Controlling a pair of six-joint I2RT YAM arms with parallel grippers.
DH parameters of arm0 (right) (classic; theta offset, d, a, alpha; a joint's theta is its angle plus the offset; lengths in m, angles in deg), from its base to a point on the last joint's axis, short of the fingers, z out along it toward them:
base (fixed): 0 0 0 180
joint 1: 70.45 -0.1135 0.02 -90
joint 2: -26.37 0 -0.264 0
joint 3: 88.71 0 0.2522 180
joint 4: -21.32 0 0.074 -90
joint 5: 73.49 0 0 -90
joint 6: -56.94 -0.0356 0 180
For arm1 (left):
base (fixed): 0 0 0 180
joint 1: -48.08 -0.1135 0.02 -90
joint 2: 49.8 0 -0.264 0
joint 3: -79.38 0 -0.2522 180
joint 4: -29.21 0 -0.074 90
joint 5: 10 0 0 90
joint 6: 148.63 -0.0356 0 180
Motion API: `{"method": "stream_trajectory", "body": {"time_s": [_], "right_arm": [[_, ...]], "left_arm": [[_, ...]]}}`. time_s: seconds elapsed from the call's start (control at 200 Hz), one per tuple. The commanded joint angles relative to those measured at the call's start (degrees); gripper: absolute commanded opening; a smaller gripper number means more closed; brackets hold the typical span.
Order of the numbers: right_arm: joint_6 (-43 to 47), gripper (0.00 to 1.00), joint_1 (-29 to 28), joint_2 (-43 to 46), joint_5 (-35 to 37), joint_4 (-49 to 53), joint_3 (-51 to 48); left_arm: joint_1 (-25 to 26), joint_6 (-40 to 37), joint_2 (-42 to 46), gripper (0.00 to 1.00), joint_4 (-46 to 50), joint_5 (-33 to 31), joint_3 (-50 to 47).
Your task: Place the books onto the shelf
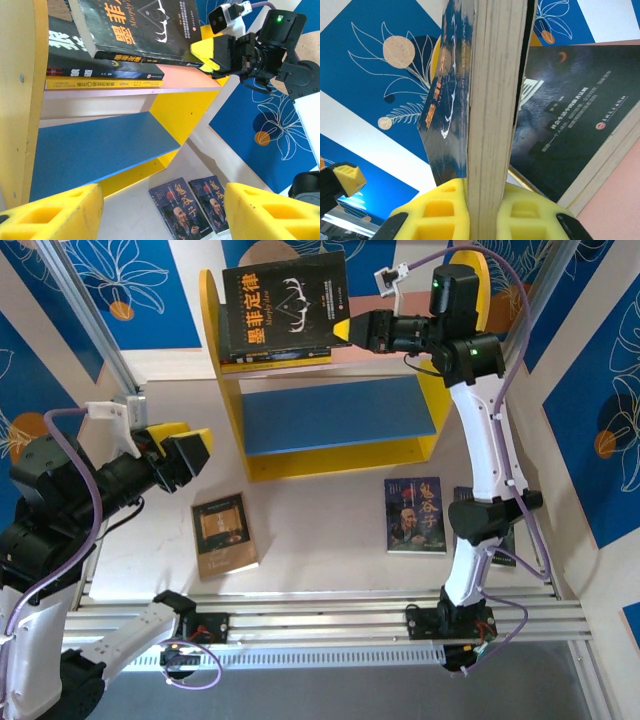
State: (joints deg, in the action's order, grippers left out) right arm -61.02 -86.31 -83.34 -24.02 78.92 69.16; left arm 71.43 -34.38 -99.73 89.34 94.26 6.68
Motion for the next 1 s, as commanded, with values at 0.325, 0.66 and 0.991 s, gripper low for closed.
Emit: {"method": "stream_trajectory", "body": {"time_s": [0.325,0.66,0.991], "right_arm": [[-0.96,0.01,-1.72,-3.66,0.44,-0.35,5.34],[-0.2,0.05,-2.09,-3.94,2.68,0.63,5.54],[0.28,0.13,-2.25,-4.11,5.06,1.43,5.34]], "left_arm": [[-0.55,-2.37,0.1,0.66,1.17,-1.08,0.42],[-0.53,-2.02,0.08,0.66,0.52,-0.66,0.14],[-0.59,-2.1,0.1,0.67,0.65,-0.64,0.15]]}}
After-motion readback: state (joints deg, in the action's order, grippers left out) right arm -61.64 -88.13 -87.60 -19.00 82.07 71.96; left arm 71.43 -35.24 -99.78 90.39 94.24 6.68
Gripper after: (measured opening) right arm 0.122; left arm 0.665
